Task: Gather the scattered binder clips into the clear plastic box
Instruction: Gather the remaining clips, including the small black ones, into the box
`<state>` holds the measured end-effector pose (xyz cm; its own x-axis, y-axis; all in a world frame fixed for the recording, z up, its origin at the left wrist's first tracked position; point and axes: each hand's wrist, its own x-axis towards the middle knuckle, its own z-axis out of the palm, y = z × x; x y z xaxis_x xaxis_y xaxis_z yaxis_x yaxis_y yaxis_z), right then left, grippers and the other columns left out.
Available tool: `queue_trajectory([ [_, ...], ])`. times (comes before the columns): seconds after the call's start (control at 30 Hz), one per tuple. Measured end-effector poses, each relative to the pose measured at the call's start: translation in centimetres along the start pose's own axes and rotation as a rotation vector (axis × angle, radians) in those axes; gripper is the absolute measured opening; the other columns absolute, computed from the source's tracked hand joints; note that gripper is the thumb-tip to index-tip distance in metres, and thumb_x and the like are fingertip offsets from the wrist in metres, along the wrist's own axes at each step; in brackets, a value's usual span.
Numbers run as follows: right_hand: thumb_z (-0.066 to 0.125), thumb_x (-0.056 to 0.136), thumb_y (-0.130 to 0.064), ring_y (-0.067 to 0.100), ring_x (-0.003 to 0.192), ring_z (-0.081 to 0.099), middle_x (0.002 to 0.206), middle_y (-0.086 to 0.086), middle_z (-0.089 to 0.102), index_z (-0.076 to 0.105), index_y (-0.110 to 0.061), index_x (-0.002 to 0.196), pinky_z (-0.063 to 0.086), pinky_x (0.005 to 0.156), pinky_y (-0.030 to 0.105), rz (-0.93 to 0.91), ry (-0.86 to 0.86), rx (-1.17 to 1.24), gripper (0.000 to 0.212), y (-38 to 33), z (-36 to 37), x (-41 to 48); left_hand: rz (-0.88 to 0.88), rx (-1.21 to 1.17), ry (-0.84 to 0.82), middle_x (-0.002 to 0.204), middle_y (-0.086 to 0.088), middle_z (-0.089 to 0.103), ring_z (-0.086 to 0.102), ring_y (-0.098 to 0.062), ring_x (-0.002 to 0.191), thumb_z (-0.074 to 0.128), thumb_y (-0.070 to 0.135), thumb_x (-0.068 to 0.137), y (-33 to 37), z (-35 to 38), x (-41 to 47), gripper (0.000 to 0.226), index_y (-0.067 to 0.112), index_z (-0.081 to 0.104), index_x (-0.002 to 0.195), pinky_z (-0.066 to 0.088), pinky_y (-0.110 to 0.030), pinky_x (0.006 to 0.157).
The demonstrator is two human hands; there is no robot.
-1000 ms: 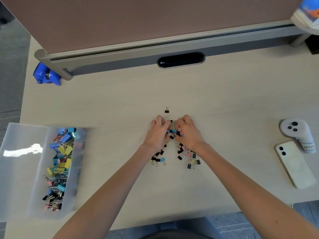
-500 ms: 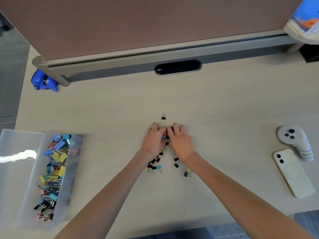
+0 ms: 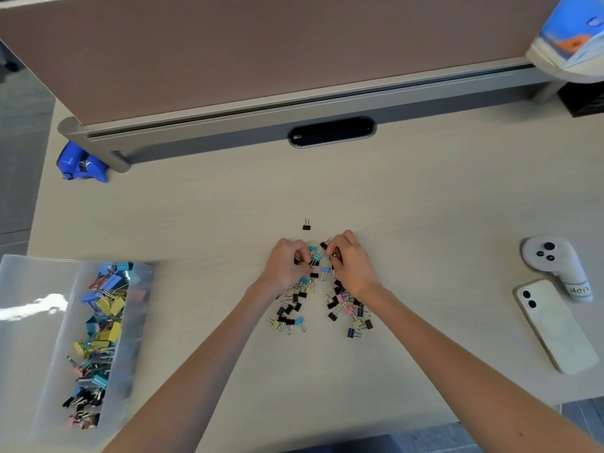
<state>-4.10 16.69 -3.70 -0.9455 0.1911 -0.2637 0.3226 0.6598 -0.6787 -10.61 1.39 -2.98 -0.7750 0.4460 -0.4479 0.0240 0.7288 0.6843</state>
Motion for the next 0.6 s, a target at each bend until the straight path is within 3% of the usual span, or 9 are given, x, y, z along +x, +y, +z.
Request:
queue_trajectory([
  [0.13,0.055,0.087,0.007,0.014,0.082,0.056,0.101,0.000,0.050,0.061,-0.011,0.090,0.043,0.069,0.009,0.071,0.018,0.129,0.019,-0.2,0.0,-0.1,-0.072,-0.113,0.025,0.088,0.006,0.050,0.050,-0.010,0.082,0.061,-0.005,0.079,0.0,-0.9,-0.6,0.026,0.020,0.057,0.071,0.042,-0.013,0.073],
  [0.23,0.058,0.086,0.006,0.010,0.082,0.054,0.099,-0.001,0.052,0.061,-0.014,0.086,0.045,0.072,0.011,0.099,0.034,0.177,0.021,-0.8,0.0,-0.1,-0.075,-0.151,0.024,0.081,0.007,0.054,0.050,-0.008,0.077,0.060,-0.004,0.081,0.0,-1.7,-1.2,0.027,0.021,0.056,0.070,0.041,-0.011,0.068],
  [0.33,0.060,0.085,0.006,0.009,0.083,0.054,0.098,-0.002,0.053,0.060,-0.018,0.083,0.043,0.072,0.011,0.093,0.043,0.222,0.024,-1.9,0.2,-0.2,-0.144,-0.255,0.017,0.072,0.001,0.055,0.055,-0.016,0.066,0.057,-0.005,0.083,-0.2,-2.9,-1.9,0.023,0.015,0.058,0.072,0.051,-0.029,0.065],
  [0.43,0.059,0.084,0.007,0.009,0.080,0.054,0.096,-0.001,0.054,0.061,-0.016,0.084,0.046,0.073,0.016,0.070,0.039,0.241,0.023,-3.3,1.0,-0.3,-0.180,-0.279,0.009,0.073,-0.004,0.055,0.054,-0.017,0.057,0.056,-0.005,0.083,-0.6,-4.1,-2.9,0.021,0.013,0.057,0.072,0.048,-0.026,0.057],
  [0.5,0.061,0.084,0.007,0.004,0.077,0.052,0.094,-0.002,0.053,0.061,-0.015,0.083,0.044,0.070,0.011,0.051,0.022,0.250,0.022,-4.5,1.7,-0.5,-0.197,-0.293,0.018,0.075,-0.003,0.056,0.054,-0.016,0.060,0.058,-0.004,0.083,-0.9,-5.1,-3.5,0.021,0.013,0.057,0.071,0.051,-0.029,0.061],
  [0.6,0.063,0.083,0.006,0.005,0.075,0.052,0.090,-0.003,0.052,0.060,-0.017,0.080,0.048,0.070,0.019,0.003,0.003,0.246,0.023,-6.2,3.1,-0.9,-0.235,-0.327,0.005,0.075,-0.003,0.054,0.052,-0.015,0.066,0.059,-0.003,0.083,-1.8,-6.4,-4.7,0.020,0.012,0.057,0.070,0.054,-0.028,0.064],
])
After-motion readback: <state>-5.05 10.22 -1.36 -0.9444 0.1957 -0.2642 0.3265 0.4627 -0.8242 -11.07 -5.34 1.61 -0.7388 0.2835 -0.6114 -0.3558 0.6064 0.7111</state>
